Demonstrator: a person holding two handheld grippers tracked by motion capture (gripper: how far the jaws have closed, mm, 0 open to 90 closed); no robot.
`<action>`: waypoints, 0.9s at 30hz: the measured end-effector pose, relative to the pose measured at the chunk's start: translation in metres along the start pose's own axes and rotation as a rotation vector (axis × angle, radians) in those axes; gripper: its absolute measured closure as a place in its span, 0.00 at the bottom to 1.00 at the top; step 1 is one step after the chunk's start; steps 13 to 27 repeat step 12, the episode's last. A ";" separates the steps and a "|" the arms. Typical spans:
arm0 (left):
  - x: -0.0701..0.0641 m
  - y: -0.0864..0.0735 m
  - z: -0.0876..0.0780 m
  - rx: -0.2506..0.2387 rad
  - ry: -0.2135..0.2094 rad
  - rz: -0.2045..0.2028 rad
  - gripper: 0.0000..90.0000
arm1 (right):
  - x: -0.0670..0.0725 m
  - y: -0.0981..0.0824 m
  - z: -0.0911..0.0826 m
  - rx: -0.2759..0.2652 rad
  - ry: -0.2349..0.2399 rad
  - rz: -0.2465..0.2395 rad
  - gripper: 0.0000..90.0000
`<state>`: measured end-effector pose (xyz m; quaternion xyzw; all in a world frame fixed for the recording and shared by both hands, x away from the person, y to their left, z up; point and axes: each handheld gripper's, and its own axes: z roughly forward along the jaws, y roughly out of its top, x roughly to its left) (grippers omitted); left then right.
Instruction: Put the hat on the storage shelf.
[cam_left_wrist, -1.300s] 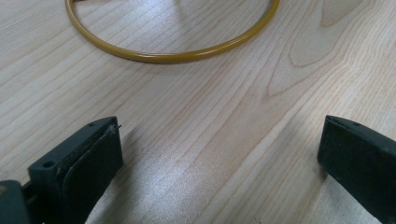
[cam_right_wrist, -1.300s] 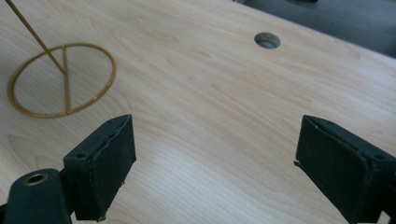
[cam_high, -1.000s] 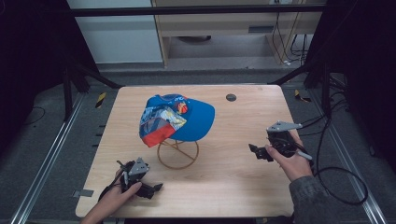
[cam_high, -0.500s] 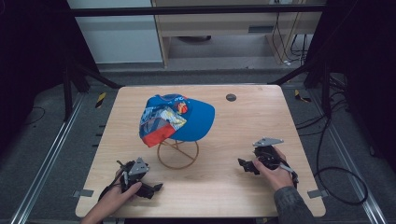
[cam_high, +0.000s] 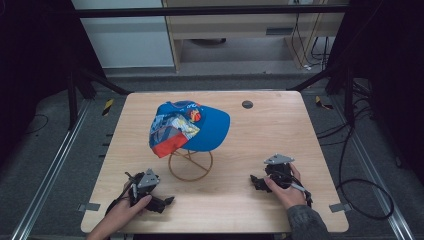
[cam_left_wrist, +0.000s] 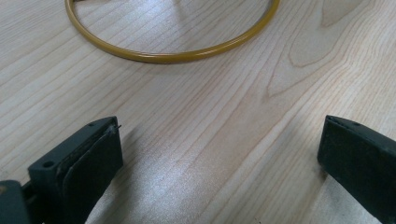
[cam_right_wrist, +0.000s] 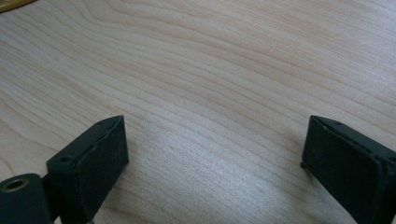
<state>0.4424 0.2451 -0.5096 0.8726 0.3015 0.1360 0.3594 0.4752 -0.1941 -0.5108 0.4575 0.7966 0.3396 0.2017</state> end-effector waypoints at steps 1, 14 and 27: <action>0.000 0.000 0.000 0.000 0.000 0.000 0.00 | 0.000 0.000 0.000 0.000 0.000 0.000 0.07; 0.000 0.000 0.000 0.000 0.000 0.000 0.00 | 0.002 -0.004 -0.003 -0.007 -0.016 0.022 0.06; 0.000 0.000 0.000 0.000 0.000 0.000 0.00 | 0.002 -0.004 -0.003 -0.007 -0.016 0.022 0.06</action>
